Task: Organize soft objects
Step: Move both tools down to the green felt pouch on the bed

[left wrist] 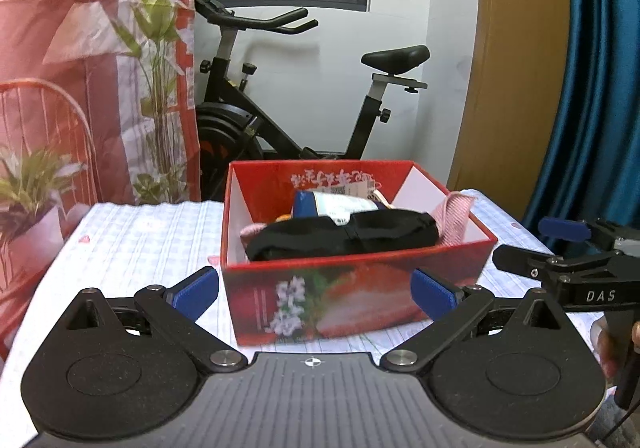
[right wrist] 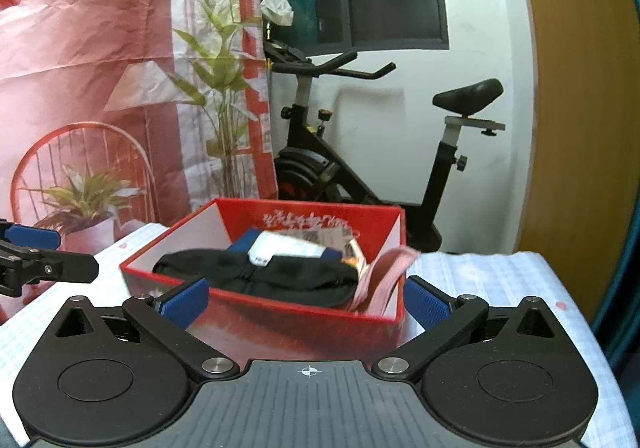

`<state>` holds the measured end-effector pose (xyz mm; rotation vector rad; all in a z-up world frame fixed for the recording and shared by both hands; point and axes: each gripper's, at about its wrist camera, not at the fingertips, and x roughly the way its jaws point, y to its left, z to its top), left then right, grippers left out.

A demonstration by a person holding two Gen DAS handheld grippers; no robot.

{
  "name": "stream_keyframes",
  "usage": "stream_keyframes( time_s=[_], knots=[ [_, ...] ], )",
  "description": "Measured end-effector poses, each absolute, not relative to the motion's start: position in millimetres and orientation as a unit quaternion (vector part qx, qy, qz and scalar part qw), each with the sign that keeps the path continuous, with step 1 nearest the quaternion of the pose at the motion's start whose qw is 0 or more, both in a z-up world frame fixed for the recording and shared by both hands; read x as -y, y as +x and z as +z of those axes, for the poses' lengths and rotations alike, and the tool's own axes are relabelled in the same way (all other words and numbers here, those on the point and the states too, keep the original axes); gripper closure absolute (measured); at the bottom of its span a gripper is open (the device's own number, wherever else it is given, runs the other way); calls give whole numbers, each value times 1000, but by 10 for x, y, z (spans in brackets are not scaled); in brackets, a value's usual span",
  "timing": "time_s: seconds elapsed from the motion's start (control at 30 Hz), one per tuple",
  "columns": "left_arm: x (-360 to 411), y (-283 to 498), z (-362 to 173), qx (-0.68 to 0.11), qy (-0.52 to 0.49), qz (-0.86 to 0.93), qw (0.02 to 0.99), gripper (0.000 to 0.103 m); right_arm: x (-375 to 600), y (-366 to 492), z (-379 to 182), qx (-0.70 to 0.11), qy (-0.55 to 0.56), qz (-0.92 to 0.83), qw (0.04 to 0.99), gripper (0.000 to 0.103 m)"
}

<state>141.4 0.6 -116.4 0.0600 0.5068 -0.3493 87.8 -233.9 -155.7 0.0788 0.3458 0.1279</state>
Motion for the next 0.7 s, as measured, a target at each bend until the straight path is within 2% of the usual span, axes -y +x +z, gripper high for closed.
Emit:
stream_keyframes(
  time_s=[0.7],
  knots=[
    [-196,882,-1917,-307,-12,-148,940,0,1931,140,-2299,-220,-9,92,971,0]
  ],
)
